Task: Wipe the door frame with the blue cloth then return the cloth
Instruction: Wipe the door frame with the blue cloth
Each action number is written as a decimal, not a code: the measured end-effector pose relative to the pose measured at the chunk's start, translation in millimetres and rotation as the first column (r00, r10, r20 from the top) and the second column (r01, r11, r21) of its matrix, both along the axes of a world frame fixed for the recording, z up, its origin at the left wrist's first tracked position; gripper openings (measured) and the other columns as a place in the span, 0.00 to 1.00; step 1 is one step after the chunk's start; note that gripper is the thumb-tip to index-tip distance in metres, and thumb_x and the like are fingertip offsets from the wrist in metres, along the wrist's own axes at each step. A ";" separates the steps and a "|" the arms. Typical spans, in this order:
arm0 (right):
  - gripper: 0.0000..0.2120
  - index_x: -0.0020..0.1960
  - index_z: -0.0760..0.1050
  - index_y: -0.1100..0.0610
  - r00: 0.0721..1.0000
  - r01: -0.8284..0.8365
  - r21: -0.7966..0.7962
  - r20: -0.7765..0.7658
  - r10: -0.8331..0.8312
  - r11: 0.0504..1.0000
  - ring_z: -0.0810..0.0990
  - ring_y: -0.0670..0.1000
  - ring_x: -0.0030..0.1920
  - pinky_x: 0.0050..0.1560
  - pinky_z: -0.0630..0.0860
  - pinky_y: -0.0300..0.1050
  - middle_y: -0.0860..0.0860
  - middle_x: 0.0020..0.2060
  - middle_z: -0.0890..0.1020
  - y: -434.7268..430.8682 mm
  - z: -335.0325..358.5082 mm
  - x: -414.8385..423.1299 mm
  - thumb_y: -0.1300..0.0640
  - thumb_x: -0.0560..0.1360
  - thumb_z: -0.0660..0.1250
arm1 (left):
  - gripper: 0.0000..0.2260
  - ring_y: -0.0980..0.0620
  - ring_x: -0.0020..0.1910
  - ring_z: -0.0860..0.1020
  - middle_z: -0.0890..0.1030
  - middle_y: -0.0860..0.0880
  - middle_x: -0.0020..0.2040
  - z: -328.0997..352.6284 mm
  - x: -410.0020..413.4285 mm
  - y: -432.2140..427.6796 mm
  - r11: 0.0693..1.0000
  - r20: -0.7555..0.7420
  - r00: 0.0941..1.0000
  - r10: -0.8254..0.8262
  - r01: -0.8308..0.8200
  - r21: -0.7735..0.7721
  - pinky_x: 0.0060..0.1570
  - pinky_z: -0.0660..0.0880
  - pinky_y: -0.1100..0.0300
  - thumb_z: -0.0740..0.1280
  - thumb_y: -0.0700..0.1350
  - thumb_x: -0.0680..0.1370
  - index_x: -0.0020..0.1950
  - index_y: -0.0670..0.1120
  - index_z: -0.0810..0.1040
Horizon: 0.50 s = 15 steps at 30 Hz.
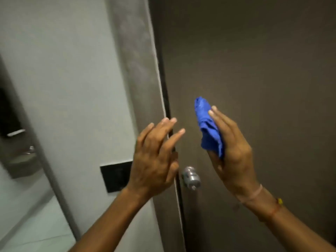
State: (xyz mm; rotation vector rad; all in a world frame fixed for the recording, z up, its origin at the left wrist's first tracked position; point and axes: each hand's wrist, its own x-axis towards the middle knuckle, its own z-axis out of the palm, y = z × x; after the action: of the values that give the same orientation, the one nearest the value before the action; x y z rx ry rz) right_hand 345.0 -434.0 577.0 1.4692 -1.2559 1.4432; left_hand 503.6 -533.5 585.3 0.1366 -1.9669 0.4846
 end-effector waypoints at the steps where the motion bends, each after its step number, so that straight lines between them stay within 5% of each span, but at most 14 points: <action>1: 0.24 0.67 0.67 0.63 0.998 0.025 -0.021 -0.054 -0.026 0.999 0.73 0.56 0.65 0.65 0.71 0.52 0.60 0.65 0.72 -7.3 7.9 11.6 0.67 0.73 0.68 | 0.24 0.48 0.72 0.62 0.64 0.44 0.70 10.6 16.0 -11.1 0.998 -0.010 0.999 0.052 -0.052 -0.031 0.73 0.56 0.50 0.58 0.43 0.73 0.69 0.46 0.64; 5: 0.17 0.67 0.69 0.61 0.978 0.033 -0.079 -0.202 -0.049 0.996 0.72 0.59 0.67 0.66 0.71 0.54 0.61 0.65 0.73 -34.3 41.0 45.6 0.60 0.79 0.59 | 0.24 0.47 0.72 0.61 0.63 0.44 0.72 49.1 62.3 -43.7 0.947 -0.032 0.954 0.299 -0.301 -0.108 0.72 0.55 0.49 0.57 0.44 0.74 0.70 0.45 0.62; 15: 0.20 0.67 0.71 0.57 0.747 0.350 -0.066 -0.582 -0.321 0.934 0.74 0.61 0.65 0.60 0.75 0.58 0.59 0.65 0.76 -77.5 80.6 48.8 0.59 0.75 0.64 | 0.28 0.46 0.75 0.56 0.59 0.41 0.76 115.5 66.0 -96.8 0.814 0.006 0.815 0.580 -0.579 -0.044 0.73 0.53 0.47 0.54 0.47 0.76 0.75 0.41 0.54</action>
State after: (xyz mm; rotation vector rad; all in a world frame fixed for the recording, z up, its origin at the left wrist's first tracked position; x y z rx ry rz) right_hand 393.8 -511.4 657.7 1.4656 -1.0810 0.6387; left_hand 569.6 -630.3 700.7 0.7284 -1.9113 0.9226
